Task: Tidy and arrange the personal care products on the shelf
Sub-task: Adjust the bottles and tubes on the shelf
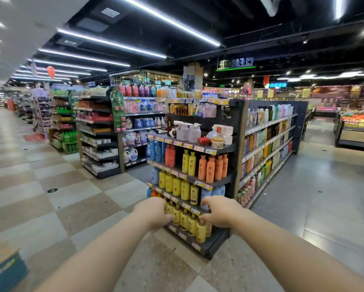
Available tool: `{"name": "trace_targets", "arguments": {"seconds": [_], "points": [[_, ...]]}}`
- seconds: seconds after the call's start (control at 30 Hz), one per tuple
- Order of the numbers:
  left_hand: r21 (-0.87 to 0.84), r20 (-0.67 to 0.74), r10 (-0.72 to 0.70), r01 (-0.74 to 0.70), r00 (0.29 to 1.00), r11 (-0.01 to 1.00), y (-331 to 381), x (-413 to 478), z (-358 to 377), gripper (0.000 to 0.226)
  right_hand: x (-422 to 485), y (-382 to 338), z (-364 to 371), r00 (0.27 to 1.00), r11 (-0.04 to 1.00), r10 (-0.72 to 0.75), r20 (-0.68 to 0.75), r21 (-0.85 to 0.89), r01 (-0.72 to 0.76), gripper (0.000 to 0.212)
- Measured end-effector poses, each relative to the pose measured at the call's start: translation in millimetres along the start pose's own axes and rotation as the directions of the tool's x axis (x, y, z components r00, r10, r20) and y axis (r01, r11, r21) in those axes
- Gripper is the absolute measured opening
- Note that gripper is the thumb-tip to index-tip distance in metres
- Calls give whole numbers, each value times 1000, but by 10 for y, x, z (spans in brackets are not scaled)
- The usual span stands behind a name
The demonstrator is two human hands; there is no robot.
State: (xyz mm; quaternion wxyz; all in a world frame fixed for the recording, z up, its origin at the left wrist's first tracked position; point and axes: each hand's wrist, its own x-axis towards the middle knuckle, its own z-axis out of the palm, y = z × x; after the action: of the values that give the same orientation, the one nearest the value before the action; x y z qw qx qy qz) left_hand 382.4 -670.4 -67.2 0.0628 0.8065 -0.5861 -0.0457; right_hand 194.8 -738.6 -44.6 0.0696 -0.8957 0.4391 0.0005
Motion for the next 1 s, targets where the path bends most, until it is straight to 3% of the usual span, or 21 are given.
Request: {"name": "trace_targets", "arguments": {"seconds": [0.2,0.43,1.0], "points": [[66,-19,61,-59,998,996,-593,1237,-262,45,1331,-162,-142,998,998,40,-51,44,-38,55],[-3,-8,91,-91,996,996,-1144,2435,-209,48,2580,-274,-144,996,994,86,-14,76,-85,57],[-9,-65,-96,96,993,995,-2936,5630,-720,55,6592,-888,-451,995,981,-65,-77,177,78,47]]}}
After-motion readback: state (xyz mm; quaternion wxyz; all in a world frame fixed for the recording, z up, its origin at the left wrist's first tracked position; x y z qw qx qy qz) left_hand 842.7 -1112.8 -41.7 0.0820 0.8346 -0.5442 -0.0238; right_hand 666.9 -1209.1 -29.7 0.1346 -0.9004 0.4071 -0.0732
